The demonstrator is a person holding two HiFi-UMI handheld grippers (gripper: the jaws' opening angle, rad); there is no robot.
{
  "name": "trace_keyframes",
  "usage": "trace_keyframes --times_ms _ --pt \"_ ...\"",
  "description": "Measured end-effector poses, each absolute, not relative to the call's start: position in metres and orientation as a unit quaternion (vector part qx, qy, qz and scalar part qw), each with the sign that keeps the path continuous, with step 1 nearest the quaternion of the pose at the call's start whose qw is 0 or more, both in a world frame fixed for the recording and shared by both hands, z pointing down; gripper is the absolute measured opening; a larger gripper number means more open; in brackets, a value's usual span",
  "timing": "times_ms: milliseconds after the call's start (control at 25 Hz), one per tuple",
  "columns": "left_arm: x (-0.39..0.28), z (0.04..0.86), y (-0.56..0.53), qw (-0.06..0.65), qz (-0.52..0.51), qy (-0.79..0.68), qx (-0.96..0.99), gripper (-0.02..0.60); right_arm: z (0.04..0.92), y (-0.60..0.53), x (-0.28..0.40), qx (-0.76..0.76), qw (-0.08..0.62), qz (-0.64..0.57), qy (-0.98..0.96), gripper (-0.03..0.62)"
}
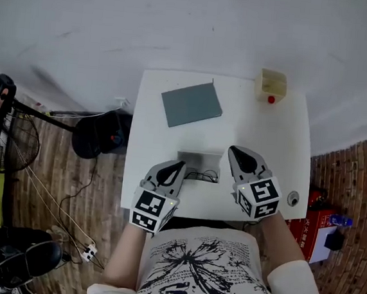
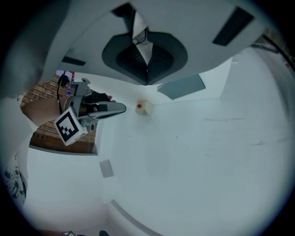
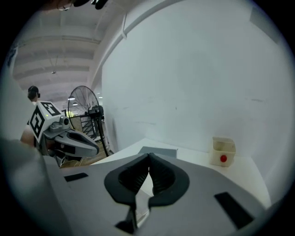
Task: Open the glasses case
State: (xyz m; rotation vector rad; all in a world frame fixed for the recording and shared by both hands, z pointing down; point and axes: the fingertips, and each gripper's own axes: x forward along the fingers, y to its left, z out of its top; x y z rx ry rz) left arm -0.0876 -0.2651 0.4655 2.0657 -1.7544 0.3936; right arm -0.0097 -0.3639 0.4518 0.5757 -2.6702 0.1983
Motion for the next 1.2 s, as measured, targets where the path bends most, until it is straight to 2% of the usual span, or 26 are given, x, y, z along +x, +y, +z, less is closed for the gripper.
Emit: trace_keyframes --times_ms 360,520,800,1200 --pt "-0.088 0.362 -0.281 0.088 0.118 -0.641 0.753 0.014 0.357 -0.366 0.027 0.25 0.076 0.013 -0.965 0.011" --pt "-0.088 0.326 -0.274 0.054 0.101 -0.647 0.754 0.014 0.328 -0.36 0.044 0.262 0.045 -0.016 -0.964 0.011" --pt "-0.082 0.292 -0.256 0.017 0.07 -0.648 0.758 0.014 0.311 -0.354 0.064 0.276 0.024 -0.009 -0.961 0.011" --pt "-0.078 0.29 -0.249 0.015 0.061 -0.652 0.756 0.014 0.312 -0.344 0.064 0.264 0.033 -0.004 -0.964 0.009"
